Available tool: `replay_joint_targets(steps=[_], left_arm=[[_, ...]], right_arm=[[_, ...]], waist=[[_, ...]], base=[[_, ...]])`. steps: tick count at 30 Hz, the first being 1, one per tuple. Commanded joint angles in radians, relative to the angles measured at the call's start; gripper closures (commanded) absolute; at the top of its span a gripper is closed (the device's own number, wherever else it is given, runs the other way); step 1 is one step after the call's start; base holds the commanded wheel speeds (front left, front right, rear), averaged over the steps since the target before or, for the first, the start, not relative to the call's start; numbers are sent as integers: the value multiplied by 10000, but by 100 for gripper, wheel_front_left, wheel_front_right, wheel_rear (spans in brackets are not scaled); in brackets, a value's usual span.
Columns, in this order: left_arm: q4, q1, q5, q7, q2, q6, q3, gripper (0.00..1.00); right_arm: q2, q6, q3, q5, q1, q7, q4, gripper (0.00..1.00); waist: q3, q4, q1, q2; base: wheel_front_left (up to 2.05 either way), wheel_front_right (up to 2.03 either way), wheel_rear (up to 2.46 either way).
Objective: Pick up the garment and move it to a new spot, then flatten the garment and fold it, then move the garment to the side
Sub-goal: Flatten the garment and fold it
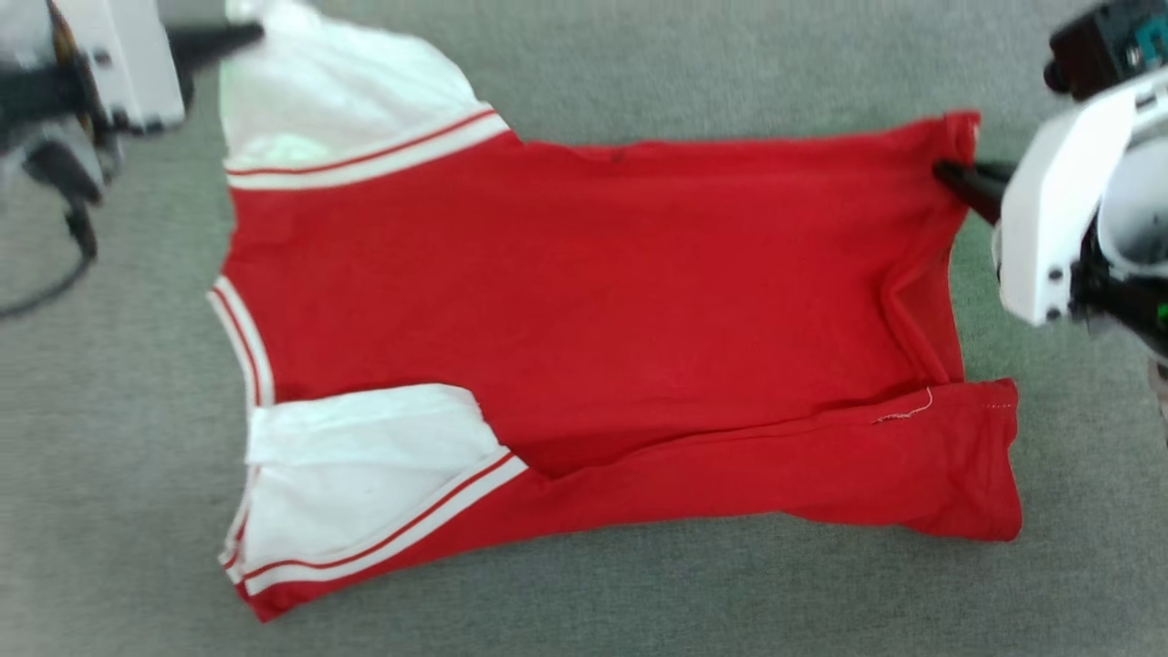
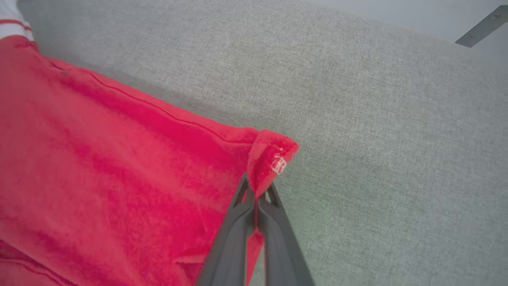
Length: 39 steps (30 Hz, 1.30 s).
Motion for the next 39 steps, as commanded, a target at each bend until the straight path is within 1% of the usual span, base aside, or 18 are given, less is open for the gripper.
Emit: replay_joint_targets(steps=[1, 6, 8, 13, 16, 18, 20, 21, 23, 27, 28, 29, 30, 31, 32, 33, 39], left_arm=[[-287, 305, 22, 23, 170, 147, -36, 100], [-2342, 1453, -225, -28, 1150, 1013, -34, 100], [-3313, 1999, -372, -59, 1643, 1453, -33, 100], [-5498, 3351, -747, -227, 2614, 2554, -157, 100], [-6573, 4181, -1006, -482, 3097, 3112, -247, 100], [-7077, 4763, -1166, -681, 3356, 3397, -359, 100], [-7393, 5308, -1369, -939, 3495, 3560, -428, 100], [-7481, 5544, -1384, -1043, 3580, 3574, -512, 100], [-7528, 5966, -1544, -1260, 3544, 3576, -624, 100], [-7265, 6560, -1681, -1552, 3441, 3387, -839, 100], [-7191, 6641, -1649, -1619, 3407, 3338, -867, 97], [-7076, 6706, -1606, -1719, 3333, 3275, -892, 76], [-6949, 6785, -1616, -1807, 3264, 3207, -901, 62], [-6841, 6858, -1648, -1853, 3218, 3176, -922, 16], [-6747, 6902, -1697, -1858, 3195, 3142, -943, 3], [-6689, 6912, -1681, -1844, 3186, 3116, -964, 0], [-6632, 7066, -1863, -2197, 3228, 3046, -733, 0]], right_arm=[[-102, -5, -56, 53, 300, -53, -113, 100], [-318, -4, -254, 182, 1262, -168, -663, 100], [-358, -5, -365, 218, 1703, -173, -888, 100], [-470, -5, -636, 279, 2868, -7, -1552, 100], [-498, -5, -809, 245, 3519, 184, -1980, 100], [-523, -4, -910, 191, 3944, 321, -2161, 100], [-480, -4, -947, 162, 4276, 424, -2335, 100], [-455, -4, -950, 140, 4421, 489, -2408, 100], [-368, -4, -985, 137, 4686, 590, -2515, 100], [-223, -4, -905, 71, 4979, 785, -2620, 100], [-193, -5, -878, 49, 5001, 824, -2632, 89], [-170, -4, -867, 35, 5002, 851, -2631, 71], [-112, -4, -877, 38, 4989, 904, -2594, 62], [-30, -5, -908, 58, 4996, 958, -2546, 55], [28, -4, -925, 53, 4992, 1042, -2547, 30], [74, -4, -929, 35, 4975, 1125, -2564, 0], [420, -5, -1240, 16, 4977, 1376, -2721, 0]], waist=[[-620, 404, 0, 0], [-1151, 589, 0, 0], [-1325, 642, 0, 0], [-1644, 765, 0, 0], [-1770, 787, 0, 0], [-1827, 789, 0, 0], [-1852, 773, 0, 0], [-1854, 757, 0, 0], [-1877, 743, 0, 0], [-1917, 683, 0, 0], [-1940, 661, 0, 0], [-1960, 640, 0, 0], [-1991, 621, 0, 0], [-2028, 606, 0, 0], [-2067, 593, 0, 0], [-2113, 581, 0, 0], [-2476, 548, 0, 0]], base=[[0, 0, 0], [0, 0, 0], [0, 0, 0], [0, 0, 0], [0, 0, 0], [0, 0, 0], [0, 0, 0], [0, 0, 0], [0, 0, 0], [0, 0, 0], [0, 0, 0], [0, 0, 0], [0, 0, 0], [0, 0, 0], [0, 0, 0], [0, 0, 0], [0, 0, 0]])
